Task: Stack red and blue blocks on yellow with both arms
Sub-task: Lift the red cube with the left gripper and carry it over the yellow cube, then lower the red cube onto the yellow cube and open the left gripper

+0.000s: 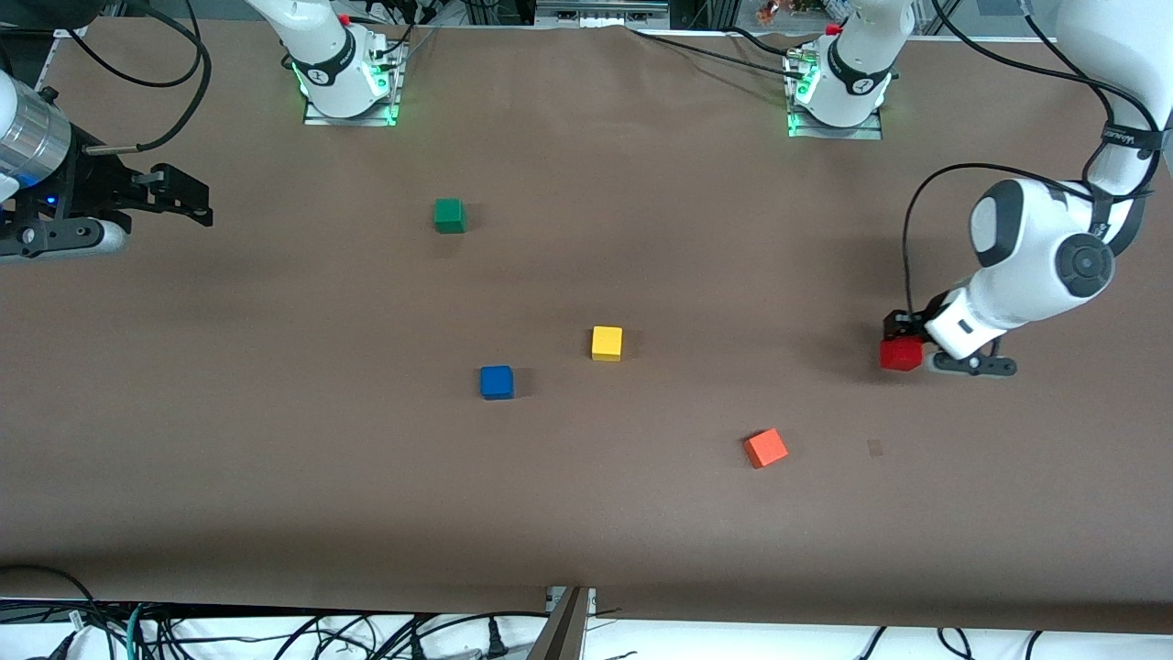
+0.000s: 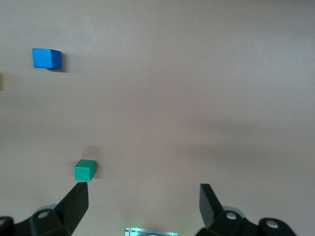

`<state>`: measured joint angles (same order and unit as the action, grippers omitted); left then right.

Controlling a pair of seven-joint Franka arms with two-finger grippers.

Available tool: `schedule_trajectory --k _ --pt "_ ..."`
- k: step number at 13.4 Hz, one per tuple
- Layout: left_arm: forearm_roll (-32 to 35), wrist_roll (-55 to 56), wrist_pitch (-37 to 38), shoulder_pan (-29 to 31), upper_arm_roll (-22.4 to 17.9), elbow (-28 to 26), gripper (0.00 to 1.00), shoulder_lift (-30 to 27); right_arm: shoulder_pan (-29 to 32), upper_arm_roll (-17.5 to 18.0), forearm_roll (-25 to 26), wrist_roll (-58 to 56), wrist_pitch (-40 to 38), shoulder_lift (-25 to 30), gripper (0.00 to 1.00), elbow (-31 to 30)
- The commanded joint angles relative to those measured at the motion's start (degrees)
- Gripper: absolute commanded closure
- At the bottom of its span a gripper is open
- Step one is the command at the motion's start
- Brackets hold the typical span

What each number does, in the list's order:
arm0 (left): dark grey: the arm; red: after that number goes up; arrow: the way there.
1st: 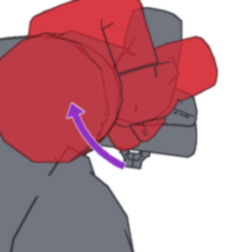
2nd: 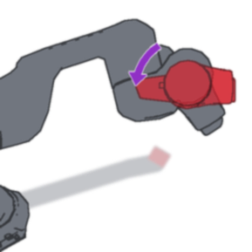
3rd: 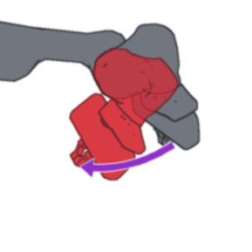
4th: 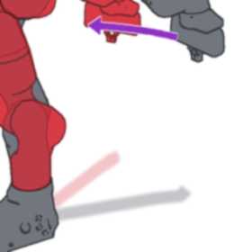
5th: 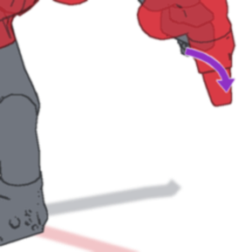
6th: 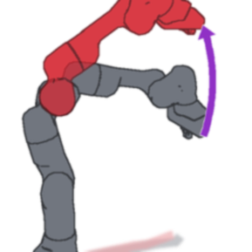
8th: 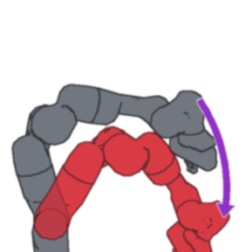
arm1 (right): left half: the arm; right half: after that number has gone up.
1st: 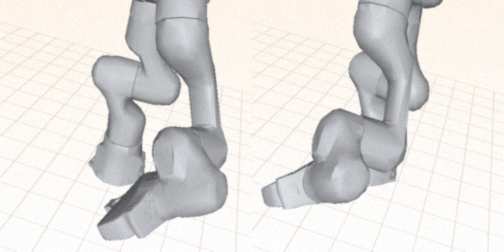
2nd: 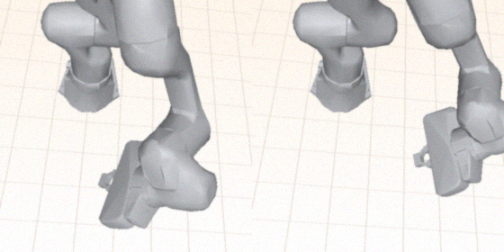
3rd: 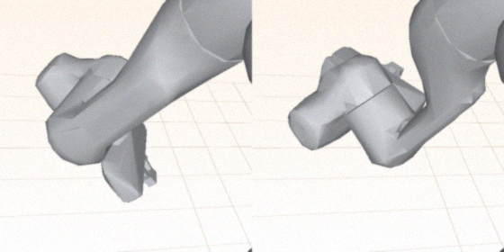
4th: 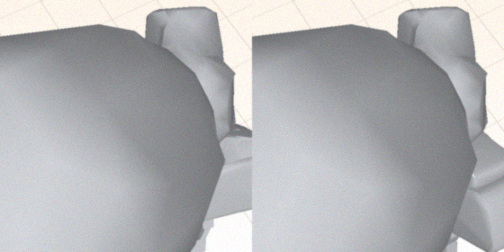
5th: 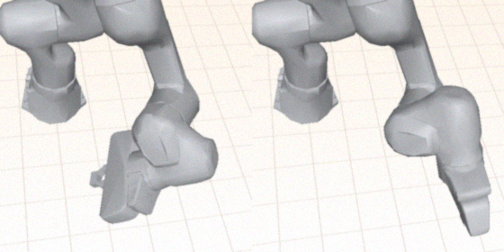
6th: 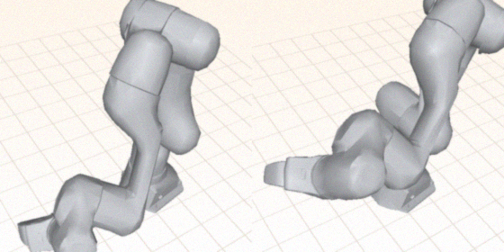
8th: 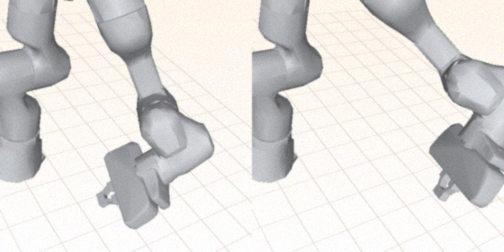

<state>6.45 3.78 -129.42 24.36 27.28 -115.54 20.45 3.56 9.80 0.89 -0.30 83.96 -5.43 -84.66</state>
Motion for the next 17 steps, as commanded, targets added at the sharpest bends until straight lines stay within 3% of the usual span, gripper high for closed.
schedule_trajectory --k 1,6,9,11,13,17 --pt "0.93 13.74 5.48 -9.91 -0.39 8.54 0.98 3.35 0.48 0.49 -0.19 0.12 -0.99 -0.81 0.00 1.77" --pt "3.47 30.65 5.76 -24.51 -0.91 20.85 1.00 12.58 0.22 0.49 -0.36 0.12 -0.99 -0.81 0.00 1.77" --pt "5.50 34.87 7.42 -31.28 -1.18 27.88 1.00 17.68 0.22 0.58 -0.45 0.12 -1.08 -0.72 0.00 1.77" --pt "5.41 39.09 10.74 -38.55 -4.40 33.85 1.00 20.75 0.22 0.66 -0.45 0.12 -1.08 -0.72 0.00 1.77" --pt "4.98 42.78 11.56 -44.81 -8.11 36.77 1.00 22.17 0.22 0.66 -0.63 0.04 -1.08 -0.81 0.00 1.77" --pt "4.80 47.45 11.56 -48.61 -8.38 39.68 1.00 24.28 0.39 0.58 -1.77 0.04 -0.99 -0.72 0.00 1.77"
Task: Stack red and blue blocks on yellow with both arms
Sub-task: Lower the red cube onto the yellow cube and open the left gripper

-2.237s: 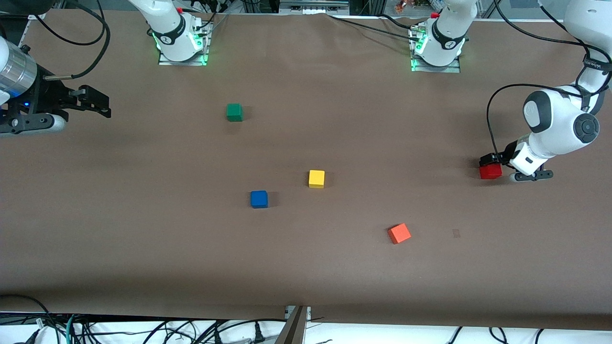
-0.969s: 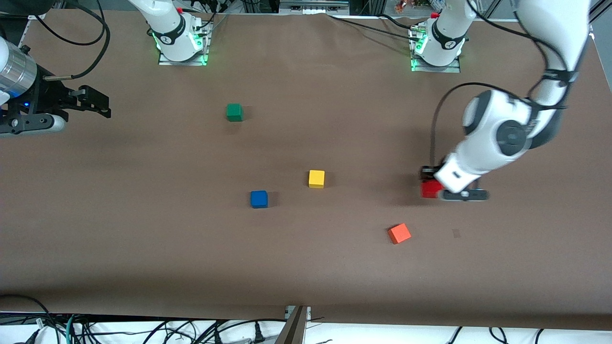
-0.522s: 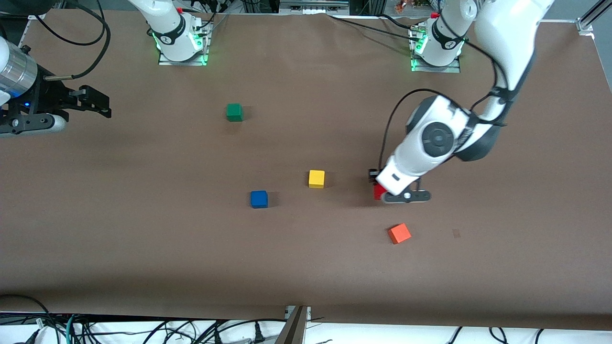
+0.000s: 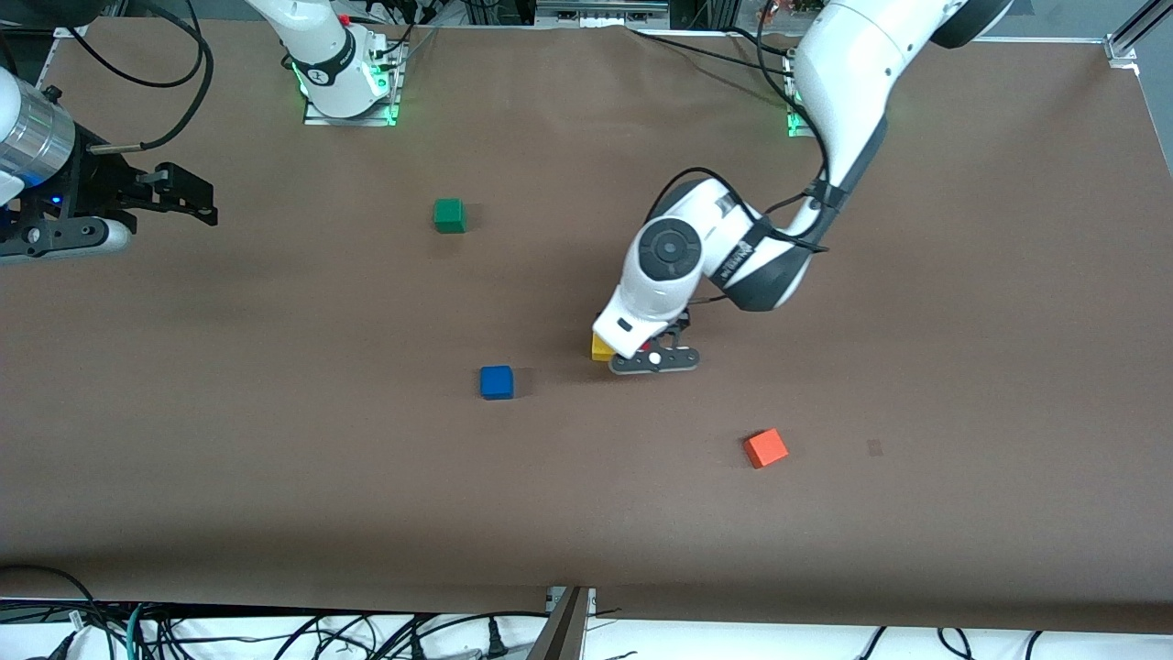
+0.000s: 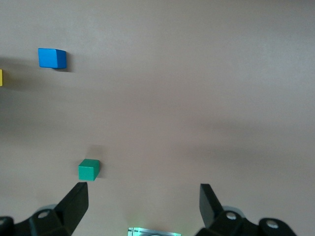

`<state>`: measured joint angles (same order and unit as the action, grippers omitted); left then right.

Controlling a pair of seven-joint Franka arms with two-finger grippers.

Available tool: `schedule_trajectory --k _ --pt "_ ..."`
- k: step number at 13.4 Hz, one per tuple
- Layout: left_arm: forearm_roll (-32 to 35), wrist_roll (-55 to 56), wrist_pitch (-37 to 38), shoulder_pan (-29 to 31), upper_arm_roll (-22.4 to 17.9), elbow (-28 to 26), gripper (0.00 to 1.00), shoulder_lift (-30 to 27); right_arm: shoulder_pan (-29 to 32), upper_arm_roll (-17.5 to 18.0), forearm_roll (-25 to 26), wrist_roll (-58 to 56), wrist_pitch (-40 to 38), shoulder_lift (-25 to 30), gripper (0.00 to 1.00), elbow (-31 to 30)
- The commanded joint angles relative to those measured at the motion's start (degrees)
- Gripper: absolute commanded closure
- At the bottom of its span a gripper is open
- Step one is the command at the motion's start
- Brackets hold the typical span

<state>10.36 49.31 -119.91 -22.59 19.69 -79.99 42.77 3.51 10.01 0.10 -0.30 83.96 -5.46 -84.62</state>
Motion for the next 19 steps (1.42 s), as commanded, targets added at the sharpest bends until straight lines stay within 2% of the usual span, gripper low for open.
schedule_trajectory --k 1,6,13,14,15,16,19 --pt "0.89 2.11 2.05 -2.28 -0.80 4.23 1.00 2.06 0.45 0.36 -0.98 0.04 -0.99 -0.78 0.00 1.74" --pt "1.32 2.11 1.96 -4.92 -0.80 4.23 0.98 3.29 0.53 0.36 -0.98 0.04 -0.99 -0.78 0.00 1.74" --pt "1.33 2.02 1.96 -4.92 -0.80 3.96 0.94 4.17 0.53 0.36 -0.98 0.04 -0.99 -0.78 0.00 1.74" --pt "1.15 2.11 1.96 -5.01 -0.80 4.05 0.87 4.69 0.53 0.36 -0.98 0.04 -0.99 -0.78 0.00 1.74" --pt "1.41 2.11 1.96 -4.92 -0.80 4.23 0.30 4.96 0.53 0.36 -0.98 0.04 -0.99 -0.78 0.00 1.74" --pt "1.41 1.94 1.96 -4.92 -0.88 4.31 0.00 4.96 0.53 0.36 -0.98 0.04 -0.99 -0.78 0.00 1.74" --pt "1.06 1.76 4.84 -4.05 -0.80 5.10 0.00 2.95 0.53 0.36 -0.98 0.12 -0.90 -0.78 0.00 1.74"
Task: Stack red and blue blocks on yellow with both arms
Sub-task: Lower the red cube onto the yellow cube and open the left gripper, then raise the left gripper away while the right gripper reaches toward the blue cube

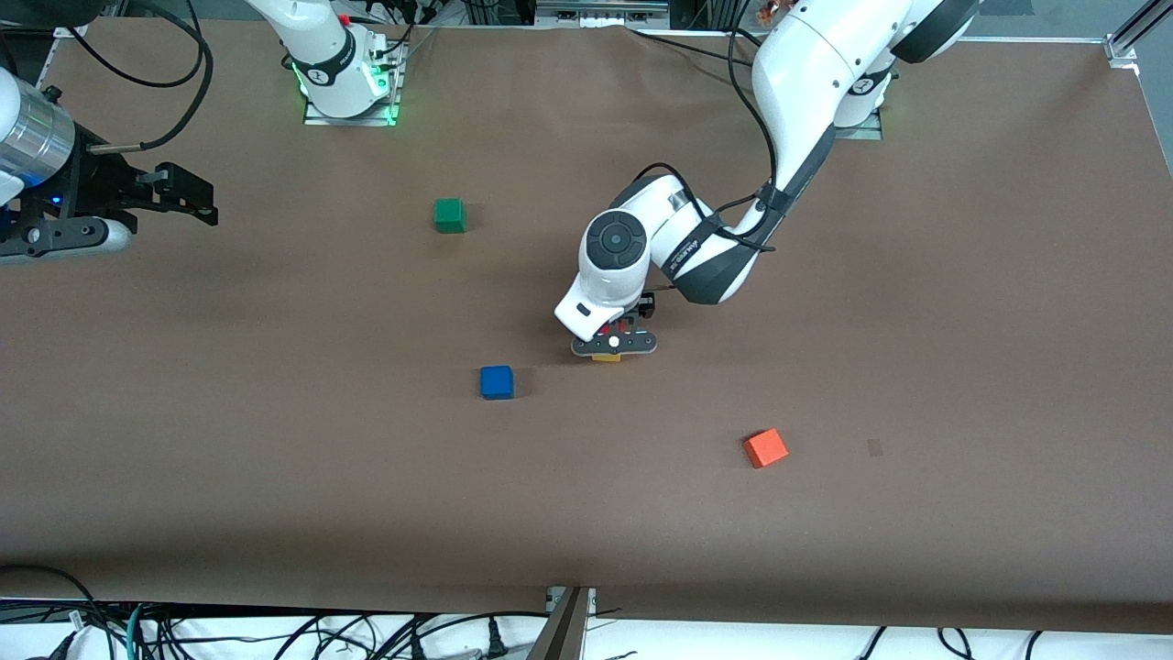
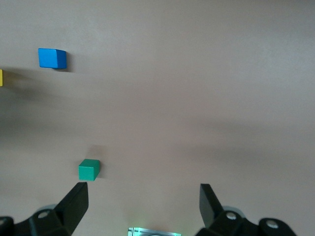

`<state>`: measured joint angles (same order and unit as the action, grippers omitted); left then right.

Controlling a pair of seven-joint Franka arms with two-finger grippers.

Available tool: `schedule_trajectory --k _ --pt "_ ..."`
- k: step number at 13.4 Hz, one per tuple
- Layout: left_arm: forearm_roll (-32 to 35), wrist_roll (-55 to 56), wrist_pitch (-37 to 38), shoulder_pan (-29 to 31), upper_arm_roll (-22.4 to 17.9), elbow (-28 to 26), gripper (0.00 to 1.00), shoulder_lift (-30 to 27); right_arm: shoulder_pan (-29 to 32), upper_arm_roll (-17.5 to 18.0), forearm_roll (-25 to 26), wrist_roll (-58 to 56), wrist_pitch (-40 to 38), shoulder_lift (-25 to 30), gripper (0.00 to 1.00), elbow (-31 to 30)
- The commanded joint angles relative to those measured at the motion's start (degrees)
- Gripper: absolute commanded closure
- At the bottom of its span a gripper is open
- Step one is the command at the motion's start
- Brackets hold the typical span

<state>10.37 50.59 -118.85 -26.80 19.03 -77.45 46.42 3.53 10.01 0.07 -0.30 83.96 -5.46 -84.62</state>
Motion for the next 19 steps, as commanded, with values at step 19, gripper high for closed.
schedule_trajectory --k 19 --pt "0.62 -36.09 28.04 39.19 0.56 14.87 0.00 -16.53 -3.44 1.07 -0.24 -1.99 10.76 -16.42 0.00 1.39"
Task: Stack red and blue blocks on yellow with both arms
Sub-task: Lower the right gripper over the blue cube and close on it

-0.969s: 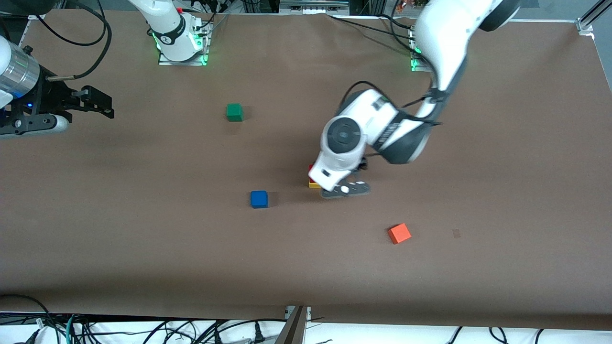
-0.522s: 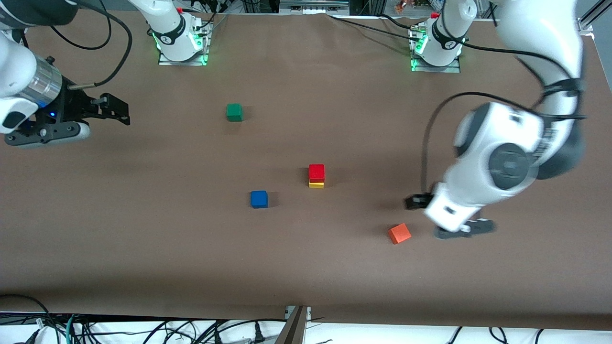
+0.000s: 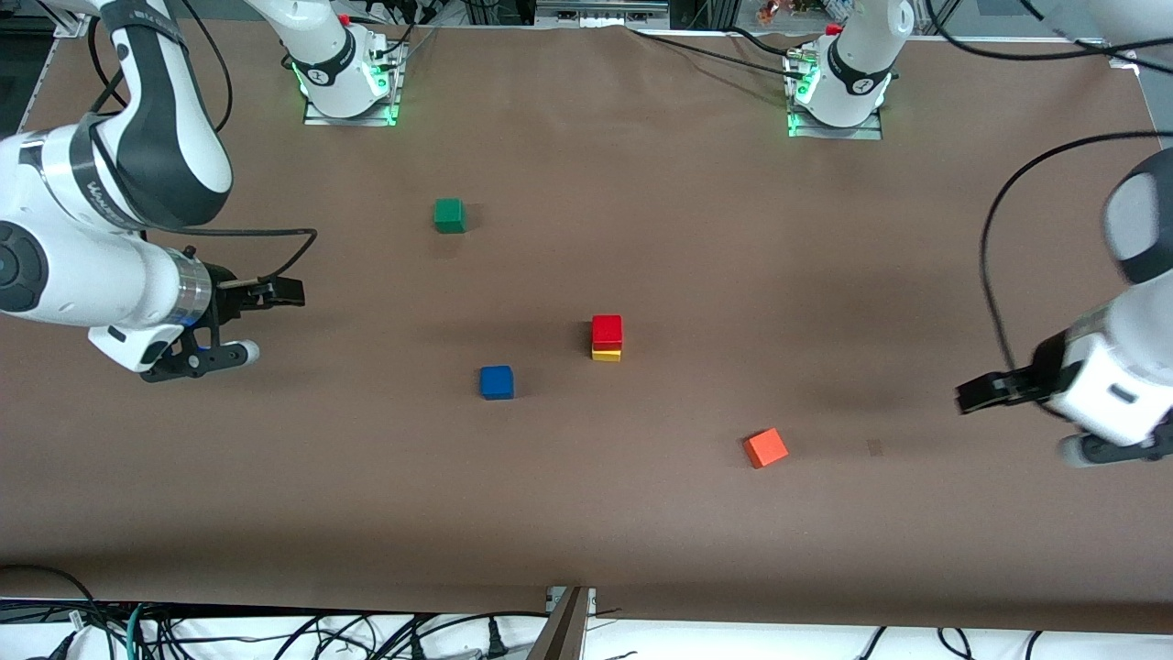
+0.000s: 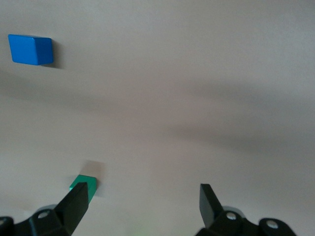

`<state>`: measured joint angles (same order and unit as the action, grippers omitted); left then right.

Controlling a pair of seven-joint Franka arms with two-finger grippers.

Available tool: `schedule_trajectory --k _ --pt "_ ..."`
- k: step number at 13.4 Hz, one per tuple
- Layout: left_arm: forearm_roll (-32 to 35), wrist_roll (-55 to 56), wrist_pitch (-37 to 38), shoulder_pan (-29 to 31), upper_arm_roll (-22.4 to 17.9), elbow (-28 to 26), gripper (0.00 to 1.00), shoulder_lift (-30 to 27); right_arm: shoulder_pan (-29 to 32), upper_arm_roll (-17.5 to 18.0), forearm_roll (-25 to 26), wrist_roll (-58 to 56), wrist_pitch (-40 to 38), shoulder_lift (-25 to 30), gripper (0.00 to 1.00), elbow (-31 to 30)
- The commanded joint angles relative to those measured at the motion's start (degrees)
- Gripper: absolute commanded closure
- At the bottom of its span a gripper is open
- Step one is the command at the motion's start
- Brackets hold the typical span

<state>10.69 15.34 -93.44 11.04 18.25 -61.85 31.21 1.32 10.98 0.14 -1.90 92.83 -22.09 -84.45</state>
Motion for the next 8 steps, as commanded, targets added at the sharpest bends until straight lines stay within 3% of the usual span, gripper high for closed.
schedule_trajectory --k 1,6,8 --pt "0.29 -0.84 3.51 1.35 1.17 -0.73 0.00 -2.64 -2.71 0.09 -1.27 1.01 4.00 -0.75 0.00 1.13" --pt "0.29 -1.10 8.78 1.44 1.08 -1.86 0.00 -6.42 -13.00 0.00 -1.54 17.26 14.98 -7.33 0.00 1.57" --pt "-1.10 -1.10 9.85 1.26 0.56 -6.15 0.00 -10.71 -16.25 0.00 -1.46 22.70 22.97 -11.64 0.00 2.18"
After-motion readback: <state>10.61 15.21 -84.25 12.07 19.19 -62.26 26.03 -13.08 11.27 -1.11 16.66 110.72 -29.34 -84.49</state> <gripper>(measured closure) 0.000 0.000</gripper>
